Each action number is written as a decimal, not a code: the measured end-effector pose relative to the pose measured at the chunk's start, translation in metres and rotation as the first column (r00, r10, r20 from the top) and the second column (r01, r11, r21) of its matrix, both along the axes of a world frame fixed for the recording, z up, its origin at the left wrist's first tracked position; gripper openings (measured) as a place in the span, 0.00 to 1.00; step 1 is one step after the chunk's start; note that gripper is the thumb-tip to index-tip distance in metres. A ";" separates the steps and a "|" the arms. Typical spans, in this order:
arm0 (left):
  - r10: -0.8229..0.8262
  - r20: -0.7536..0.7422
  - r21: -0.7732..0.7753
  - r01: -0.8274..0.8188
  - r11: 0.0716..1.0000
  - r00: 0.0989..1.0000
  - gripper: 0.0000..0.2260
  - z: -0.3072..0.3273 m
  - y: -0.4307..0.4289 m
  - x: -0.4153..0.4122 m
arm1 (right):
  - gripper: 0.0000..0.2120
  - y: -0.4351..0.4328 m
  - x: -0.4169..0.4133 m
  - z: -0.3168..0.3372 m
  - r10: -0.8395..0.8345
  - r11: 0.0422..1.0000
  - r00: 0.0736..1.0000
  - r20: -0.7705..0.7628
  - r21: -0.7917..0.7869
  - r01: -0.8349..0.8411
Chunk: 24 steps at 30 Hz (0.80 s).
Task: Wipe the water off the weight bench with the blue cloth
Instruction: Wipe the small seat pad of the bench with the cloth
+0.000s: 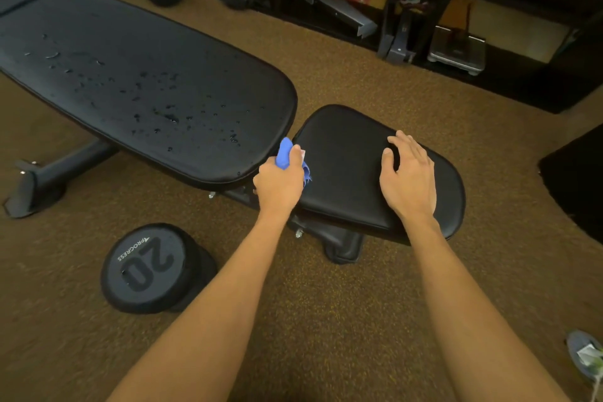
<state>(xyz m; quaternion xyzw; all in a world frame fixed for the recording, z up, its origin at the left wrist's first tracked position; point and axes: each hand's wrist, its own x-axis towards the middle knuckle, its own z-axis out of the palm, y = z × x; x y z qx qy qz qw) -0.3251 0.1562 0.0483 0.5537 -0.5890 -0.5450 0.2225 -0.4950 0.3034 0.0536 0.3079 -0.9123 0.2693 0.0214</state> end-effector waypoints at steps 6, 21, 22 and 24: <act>0.002 -0.013 -0.083 -0.003 0.997 1.000 0.18 -0.008 0.032 0.018 | 0.20 -0.001 0.001 -0.001 0.000 1.000 1.000 -0.018 -0.007 0.000; 0.314 -0.287 0.089 -0.301 0.949 0.905 0.24 -0.017 0.086 0.007 | 0.21 -0.001 0.001 0.000 0.007 1.000 1.000 -0.022 -0.004 -0.007; 0.349 -0.296 0.104 -0.333 0.937 0.889 0.25 -0.015 0.095 0.003 | 0.21 0.000 0.001 0.001 0.010 1.000 1.000 -0.021 -0.002 -0.010; 0.414 -0.312 0.168 -0.379 0.910 0.855 0.29 -0.009 0.116 -0.009 | 0.22 0.000 0.002 0.000 0.008 1.000 1.000 -0.021 0.003 -0.008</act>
